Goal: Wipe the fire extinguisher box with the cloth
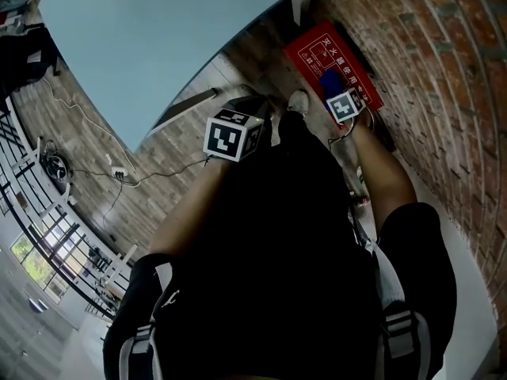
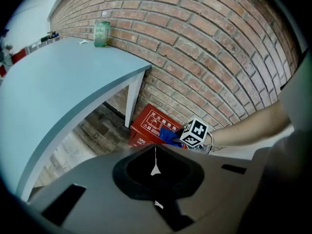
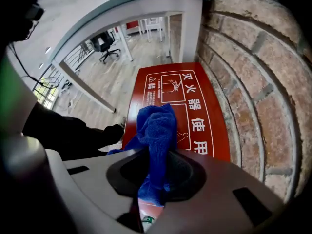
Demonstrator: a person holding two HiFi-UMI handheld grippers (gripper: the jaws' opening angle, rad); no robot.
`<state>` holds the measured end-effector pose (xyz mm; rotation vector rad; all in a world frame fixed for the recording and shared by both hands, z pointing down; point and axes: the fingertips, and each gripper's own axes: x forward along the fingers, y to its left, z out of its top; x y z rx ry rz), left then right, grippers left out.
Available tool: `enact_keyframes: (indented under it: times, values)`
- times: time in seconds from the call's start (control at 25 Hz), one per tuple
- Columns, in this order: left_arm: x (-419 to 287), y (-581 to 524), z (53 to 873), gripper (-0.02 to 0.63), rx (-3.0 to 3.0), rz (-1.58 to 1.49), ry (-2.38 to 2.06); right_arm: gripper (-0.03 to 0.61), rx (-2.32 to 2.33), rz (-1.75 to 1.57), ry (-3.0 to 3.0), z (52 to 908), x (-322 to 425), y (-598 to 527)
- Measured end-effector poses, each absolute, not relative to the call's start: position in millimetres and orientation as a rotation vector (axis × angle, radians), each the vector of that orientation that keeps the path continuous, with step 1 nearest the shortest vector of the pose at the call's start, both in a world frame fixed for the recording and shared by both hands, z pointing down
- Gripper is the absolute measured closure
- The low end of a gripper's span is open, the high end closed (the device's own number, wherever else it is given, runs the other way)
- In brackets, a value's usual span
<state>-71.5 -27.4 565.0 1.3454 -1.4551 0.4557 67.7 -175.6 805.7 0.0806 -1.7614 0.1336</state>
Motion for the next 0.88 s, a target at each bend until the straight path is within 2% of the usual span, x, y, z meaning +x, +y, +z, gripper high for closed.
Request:
enact_keyframes:
  times: [0.16, 0.32, 0.52, 0.68, 0.88]
  values:
    - [-75.1, -25.5, 561.2, 0.603, 1.339, 0.450, -1.464, 0.495, 0.047, 0.140, -1.726, 805.9, 78.7, -183.2]
    - [-78.6, -25.8, 557.1, 0.603, 1.338, 0.445, -1.477, 0.495, 0.176, 0.253, -1.699, 794.9, 88.5, -213.1]
    - [-78.3, -26.6, 555.9, 0.603, 1.345, 0.448, -1.475, 0.495, 0.358, 0.194, -1.635, 789.2, 117.0, -271.6]
    - [-77.7, -24.1, 556.3, 0.603, 1.343, 0.445, -1.472, 0.495, 0.416, 0.326, -1.683, 796.6, 123.0, -274.1]
    - [-75.7, -27.0, 553.9, 0.603, 1.355, 0.446, -1.466, 0.495, 0.467, 0.338, -1.635, 791.3, 144.8, -257.8]
